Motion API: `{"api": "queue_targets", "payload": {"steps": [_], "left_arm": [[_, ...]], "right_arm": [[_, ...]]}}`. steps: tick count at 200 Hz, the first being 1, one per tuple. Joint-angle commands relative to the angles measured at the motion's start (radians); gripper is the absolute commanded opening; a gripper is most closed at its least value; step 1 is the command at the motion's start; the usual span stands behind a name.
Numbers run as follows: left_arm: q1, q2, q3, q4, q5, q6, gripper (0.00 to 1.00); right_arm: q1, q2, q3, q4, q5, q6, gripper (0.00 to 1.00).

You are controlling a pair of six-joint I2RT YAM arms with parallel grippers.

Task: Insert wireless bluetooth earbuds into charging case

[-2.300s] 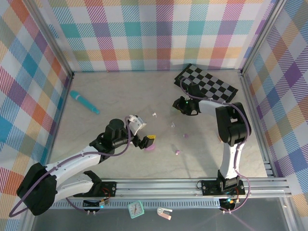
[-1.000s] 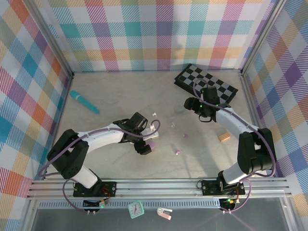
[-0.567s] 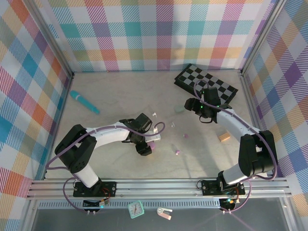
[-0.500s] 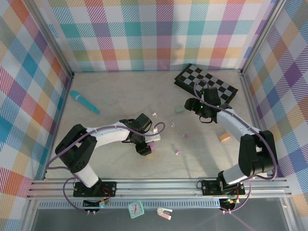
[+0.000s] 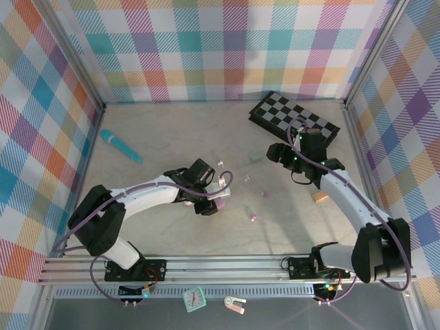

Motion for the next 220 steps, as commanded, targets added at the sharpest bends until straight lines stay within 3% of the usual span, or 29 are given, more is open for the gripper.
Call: {"api": "queue_targets", "payload": {"steps": [1, 47, 93, 130, 220], "left_arm": [[-0.013, -0.06, -0.024, 0.066, 0.056, 0.01, 0.44], [-0.013, -0.151, -0.062, 0.254, 0.112, 0.003, 0.42], [-0.013, -0.182, -0.056, 0.347, 0.129, 0.004, 0.42], [-0.016, -0.191, -0.046, 0.369, 0.155, -0.006, 0.42], [-0.027, -0.179, -0.029, 0.403, 0.203, -0.031, 0.43]], "right_arm": [[-0.006, -0.064, -0.032, -0.048, -0.139, 0.036, 0.72], [-0.006, -0.168, -0.122, -0.011, -0.385, 0.107, 0.72], [0.015, -0.15, -0.189, 0.085, -0.652, 0.094, 0.7], [0.098, -0.126, -0.169, 0.109, -0.657, 0.092, 0.68], [0.195, 0.006, -0.098, 0.224, -0.62, 0.119, 0.64]]}}
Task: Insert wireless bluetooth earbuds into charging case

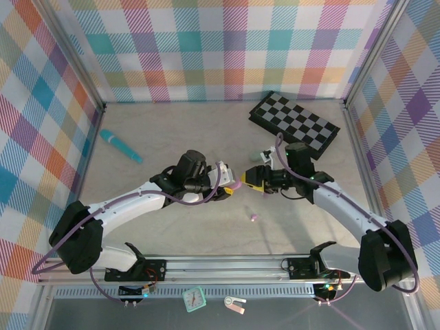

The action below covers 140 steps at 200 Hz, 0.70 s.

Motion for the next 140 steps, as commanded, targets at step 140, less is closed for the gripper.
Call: {"api": "queue_targets", "payload": {"steps": [140], "left_arm": [[-0.034, 0.004, 0.018, 0.115, 0.026, -0.04, 0.42]], "right_arm": [[0.041, 0.041, 0.049, 0.032, -0.004, 0.005, 0.33]]}}
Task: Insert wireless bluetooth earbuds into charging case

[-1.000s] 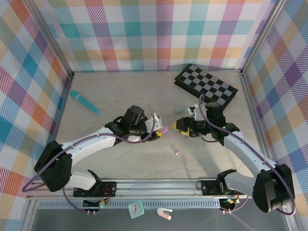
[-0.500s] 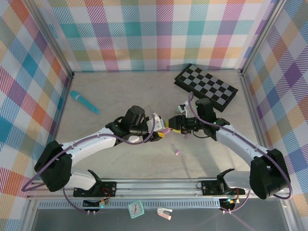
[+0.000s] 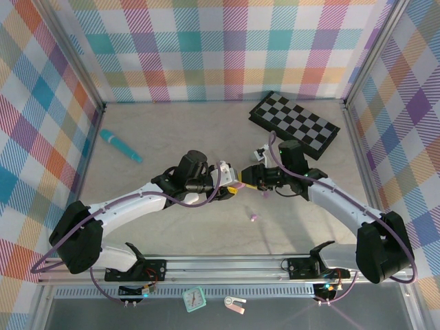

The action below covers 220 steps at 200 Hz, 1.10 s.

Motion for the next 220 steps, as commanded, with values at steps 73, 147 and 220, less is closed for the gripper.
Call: {"api": "queue_targets", "payload": {"steps": [73, 147, 220], "left_arm": [[-0.012, -0.102, -0.184, 0.487, 0.018, -0.156, 0.73], [0.038, -0.027, -0.353, 1.258, 0.093, -0.533, 0.76], [0.054, 0.045, -0.28, 1.325, 0.158, -0.57, 0.71]], "right_arm": [[0.006, -0.101, -0.024, 0.18, -0.044, 0.167, 0.17], [0.0, -0.156, -0.117, 0.657, -0.11, 0.607, 0.14], [0.001, -0.15, -0.132, 0.865, -0.093, 0.816, 0.08]]}}
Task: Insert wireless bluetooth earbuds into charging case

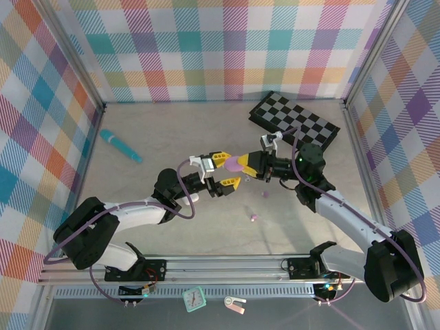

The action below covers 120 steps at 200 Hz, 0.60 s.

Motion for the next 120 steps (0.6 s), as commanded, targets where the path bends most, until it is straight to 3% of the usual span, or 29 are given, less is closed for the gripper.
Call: {"api": "queue_targets", "payload": {"steps": [1, 120], "left_arm": [[0.006, -0.001, 0.039, 0.1, 0.041, -0.024, 0.71], [0.006, 0.008, 0.071, 0.099, 0.105, -0.036, 0.49]], "right_arm": [[0.001, -0.003, -0.018, 0.133, -0.003, 0.109, 0.08], [0.001, -0.004, -0.028, 0.129, 0.008, 0.154, 0.05]]}}
